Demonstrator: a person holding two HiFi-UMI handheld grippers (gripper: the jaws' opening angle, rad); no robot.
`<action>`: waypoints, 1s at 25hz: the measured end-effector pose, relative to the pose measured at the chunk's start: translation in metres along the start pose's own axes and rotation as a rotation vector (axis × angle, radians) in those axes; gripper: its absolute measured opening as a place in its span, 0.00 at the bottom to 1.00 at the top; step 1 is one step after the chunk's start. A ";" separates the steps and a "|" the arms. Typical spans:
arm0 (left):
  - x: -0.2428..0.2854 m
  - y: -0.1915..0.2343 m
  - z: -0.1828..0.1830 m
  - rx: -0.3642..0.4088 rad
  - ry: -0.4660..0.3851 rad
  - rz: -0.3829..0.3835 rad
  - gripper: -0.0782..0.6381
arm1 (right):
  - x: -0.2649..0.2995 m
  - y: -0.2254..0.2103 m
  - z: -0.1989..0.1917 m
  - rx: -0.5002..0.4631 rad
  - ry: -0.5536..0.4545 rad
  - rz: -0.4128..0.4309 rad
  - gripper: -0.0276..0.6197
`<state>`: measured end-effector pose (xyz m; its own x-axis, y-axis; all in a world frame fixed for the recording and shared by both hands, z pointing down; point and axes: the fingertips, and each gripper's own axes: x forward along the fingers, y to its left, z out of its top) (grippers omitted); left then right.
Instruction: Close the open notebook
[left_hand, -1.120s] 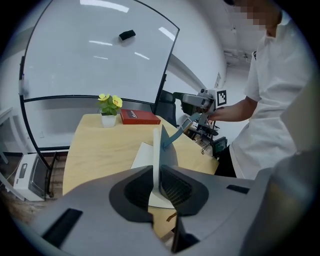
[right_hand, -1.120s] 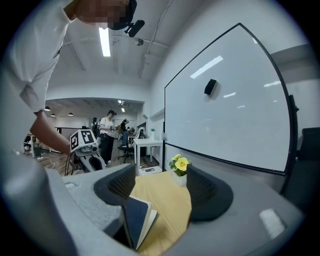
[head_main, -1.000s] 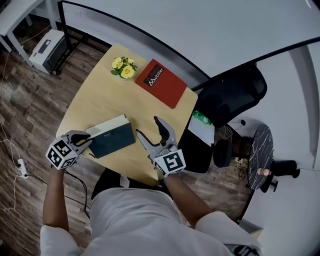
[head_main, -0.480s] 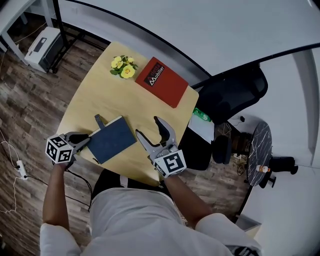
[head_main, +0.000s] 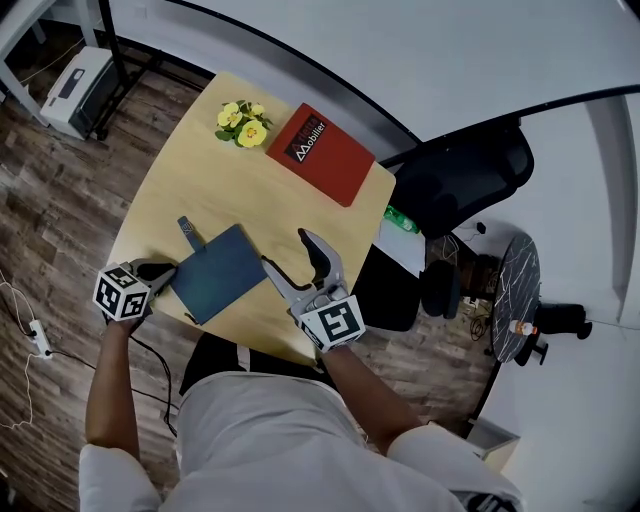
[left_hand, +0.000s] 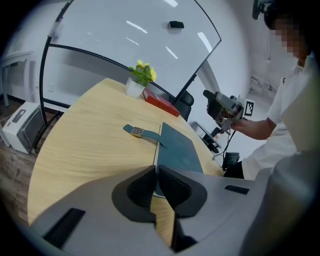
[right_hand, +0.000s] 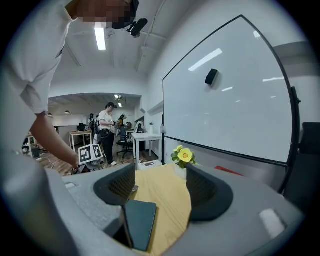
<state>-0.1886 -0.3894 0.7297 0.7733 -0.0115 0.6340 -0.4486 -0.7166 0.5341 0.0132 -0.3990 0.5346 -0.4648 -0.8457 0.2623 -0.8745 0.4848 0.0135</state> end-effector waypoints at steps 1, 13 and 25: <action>0.000 0.000 0.000 0.012 0.005 0.011 0.15 | -0.001 0.000 -0.001 0.002 0.000 -0.003 0.54; -0.057 -0.007 0.013 0.110 -0.088 0.132 0.14 | -0.040 -0.011 0.024 -0.026 -0.066 -0.088 0.54; -0.179 -0.168 0.143 0.309 -0.811 0.308 0.13 | -0.158 -0.020 0.080 -0.009 -0.235 -0.095 0.54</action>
<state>-0.1879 -0.3667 0.4469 0.7692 -0.6345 0.0751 -0.6374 -0.7539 0.1590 0.0926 -0.2931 0.4156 -0.4012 -0.9155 0.0283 -0.9149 0.4021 0.0357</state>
